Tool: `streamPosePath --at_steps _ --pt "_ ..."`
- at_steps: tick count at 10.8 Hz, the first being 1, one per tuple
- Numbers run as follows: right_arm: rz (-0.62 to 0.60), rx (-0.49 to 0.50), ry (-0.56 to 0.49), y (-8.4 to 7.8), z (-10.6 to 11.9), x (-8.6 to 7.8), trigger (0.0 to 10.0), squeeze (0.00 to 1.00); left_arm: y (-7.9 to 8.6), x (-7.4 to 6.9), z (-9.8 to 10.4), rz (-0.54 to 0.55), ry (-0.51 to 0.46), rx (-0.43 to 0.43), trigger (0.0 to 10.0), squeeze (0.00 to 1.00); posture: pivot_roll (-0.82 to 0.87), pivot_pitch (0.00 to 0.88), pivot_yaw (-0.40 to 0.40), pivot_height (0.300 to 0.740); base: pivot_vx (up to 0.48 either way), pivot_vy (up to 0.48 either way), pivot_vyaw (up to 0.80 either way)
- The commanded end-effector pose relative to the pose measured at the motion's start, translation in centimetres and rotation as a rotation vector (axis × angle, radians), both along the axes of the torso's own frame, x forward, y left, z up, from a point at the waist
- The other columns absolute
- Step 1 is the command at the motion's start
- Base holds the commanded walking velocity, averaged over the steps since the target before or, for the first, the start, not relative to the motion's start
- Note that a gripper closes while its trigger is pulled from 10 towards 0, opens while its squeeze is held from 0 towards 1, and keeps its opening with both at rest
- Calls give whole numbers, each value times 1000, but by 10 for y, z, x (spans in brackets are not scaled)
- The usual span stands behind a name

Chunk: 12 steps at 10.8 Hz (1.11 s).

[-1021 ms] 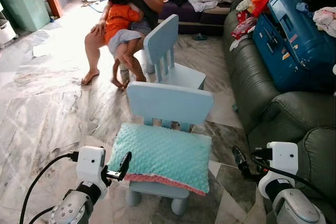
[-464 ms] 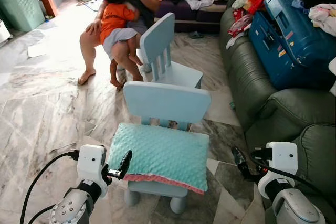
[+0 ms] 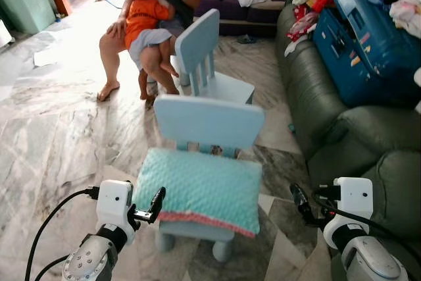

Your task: Move the pillow to the sofa

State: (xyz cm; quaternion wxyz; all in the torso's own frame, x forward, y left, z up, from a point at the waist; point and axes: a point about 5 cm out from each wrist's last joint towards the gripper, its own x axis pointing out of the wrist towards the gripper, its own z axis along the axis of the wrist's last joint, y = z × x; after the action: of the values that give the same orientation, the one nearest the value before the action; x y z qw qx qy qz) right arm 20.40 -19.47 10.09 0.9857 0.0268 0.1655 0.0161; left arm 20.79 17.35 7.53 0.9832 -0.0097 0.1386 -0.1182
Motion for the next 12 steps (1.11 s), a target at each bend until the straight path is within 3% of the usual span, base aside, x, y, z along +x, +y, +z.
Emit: streamPosePath --at_steps 1,6,12 --pt "4 -10 -6 0 4 -2 10000 0 3 -1 -1 11 8 18 10000 0 -115 150 -34 640 0 0 0" --pt "13 -10 -4 2 2 -1 10000 0 4 0 0 11 5 21 10000 0 -110 148 -35 580 0 0 0" --pt "39 -9 -9 5 1 2 10000 0 4 0 1 12 1 26 10000 0 -101 134 -34 465 0 0 0"
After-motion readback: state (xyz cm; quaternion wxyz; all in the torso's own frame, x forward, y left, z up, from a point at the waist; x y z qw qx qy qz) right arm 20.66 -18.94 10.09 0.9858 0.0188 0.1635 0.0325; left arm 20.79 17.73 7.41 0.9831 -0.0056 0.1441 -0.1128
